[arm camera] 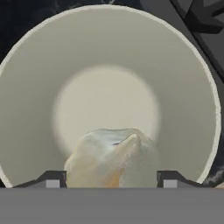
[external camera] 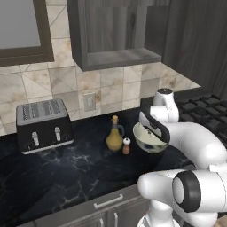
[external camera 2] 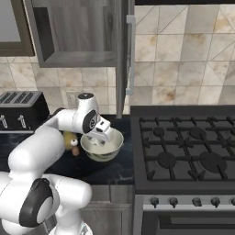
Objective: Retrieve the bottle and the shaker from the cabinet and place them next to the mixing bowl on the counter. Then add garlic from the fridge to the mixing bowl.
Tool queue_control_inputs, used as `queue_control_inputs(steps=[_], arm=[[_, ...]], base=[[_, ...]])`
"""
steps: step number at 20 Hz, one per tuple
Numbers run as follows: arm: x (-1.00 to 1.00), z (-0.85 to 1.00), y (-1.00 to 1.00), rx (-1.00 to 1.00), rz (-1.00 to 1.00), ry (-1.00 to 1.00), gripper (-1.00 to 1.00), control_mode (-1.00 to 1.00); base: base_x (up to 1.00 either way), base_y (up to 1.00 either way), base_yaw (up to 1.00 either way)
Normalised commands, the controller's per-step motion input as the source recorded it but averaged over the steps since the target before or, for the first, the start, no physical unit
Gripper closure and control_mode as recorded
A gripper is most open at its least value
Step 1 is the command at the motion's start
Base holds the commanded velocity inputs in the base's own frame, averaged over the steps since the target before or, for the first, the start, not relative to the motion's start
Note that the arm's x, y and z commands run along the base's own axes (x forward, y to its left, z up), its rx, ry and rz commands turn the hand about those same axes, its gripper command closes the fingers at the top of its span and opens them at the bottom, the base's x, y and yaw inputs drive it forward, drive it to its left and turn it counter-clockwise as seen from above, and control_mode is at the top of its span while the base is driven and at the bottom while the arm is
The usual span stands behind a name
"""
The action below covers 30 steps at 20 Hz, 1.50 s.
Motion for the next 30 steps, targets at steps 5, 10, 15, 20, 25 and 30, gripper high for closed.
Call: queue_control_inputs(steps=[5,10,15,20,25,30], arm=[[0.05,-0.39,-0.13,0.00,0.00,0.00,1.00,-1.00],[0.16,-0.15,-0.16,0.00,0.00,0.00,1.00,-1.00],[0.17,-0.06,-0.02,0.00,0.00,0.00,1.00,-1.00],[0.24,-0.04,0.00,0.00,0.00,0.00,-1.00,-1.00],[0.21,-0.01,0.00,0.00,0.00,0.00,-1.00,-1.00],[0.08,-0.04,0.00,0.00,0.00,0.00,-1.00,-1.00]], base=[[0.00,0.00,0.00],[0.00,0.00,0.00],[0.00,0.00,0.00],[0.00,0.00,0.00],[0.00,0.00,0.00],[0.00,0.00,0.00]])
